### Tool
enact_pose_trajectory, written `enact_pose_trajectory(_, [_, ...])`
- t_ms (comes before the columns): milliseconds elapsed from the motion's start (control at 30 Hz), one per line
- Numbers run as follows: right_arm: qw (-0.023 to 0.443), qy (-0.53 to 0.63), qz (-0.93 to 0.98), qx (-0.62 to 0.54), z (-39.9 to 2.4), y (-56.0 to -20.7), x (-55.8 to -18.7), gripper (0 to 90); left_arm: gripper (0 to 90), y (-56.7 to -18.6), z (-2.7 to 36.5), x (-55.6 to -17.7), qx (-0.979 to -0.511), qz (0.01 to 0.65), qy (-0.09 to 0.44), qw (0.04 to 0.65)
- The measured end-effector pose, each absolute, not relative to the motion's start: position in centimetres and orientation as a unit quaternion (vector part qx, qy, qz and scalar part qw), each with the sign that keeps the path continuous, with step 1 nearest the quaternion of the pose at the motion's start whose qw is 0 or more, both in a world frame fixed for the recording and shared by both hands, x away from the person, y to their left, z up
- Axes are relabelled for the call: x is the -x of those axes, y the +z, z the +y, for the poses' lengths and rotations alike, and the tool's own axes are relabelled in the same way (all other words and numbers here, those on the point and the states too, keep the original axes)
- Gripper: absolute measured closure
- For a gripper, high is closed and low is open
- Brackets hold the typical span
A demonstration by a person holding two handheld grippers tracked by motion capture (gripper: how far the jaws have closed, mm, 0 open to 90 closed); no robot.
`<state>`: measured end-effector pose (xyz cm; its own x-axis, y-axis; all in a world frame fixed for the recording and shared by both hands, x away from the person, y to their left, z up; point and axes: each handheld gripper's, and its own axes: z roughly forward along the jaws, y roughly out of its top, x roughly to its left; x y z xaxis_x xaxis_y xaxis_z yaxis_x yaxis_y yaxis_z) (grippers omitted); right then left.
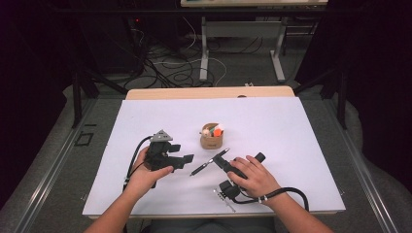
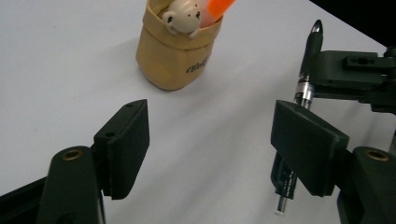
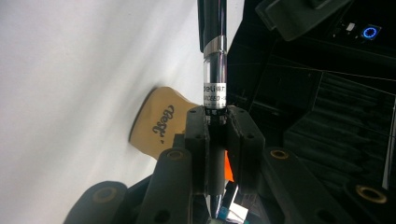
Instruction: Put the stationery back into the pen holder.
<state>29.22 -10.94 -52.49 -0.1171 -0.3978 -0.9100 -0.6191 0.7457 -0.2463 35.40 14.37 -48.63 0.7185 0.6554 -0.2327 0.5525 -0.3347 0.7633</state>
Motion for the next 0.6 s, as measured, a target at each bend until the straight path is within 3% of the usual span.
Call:
enact_pose_trajectory(233, [0.560,0.092,0.742,0.358,-10.9,-53.1,-29.0,79.6,30.7,-48.2,13.6,-35.6,-0.840,0.346,0.042,0.417])
enact_pose_trajectory(600, [0.556,0.096,0.732,0.383,-10.3,-53.0,-28.8,79.6,34.9,-46.7,11.4,-35.5,-0.892,0.308,0.023,0.330])
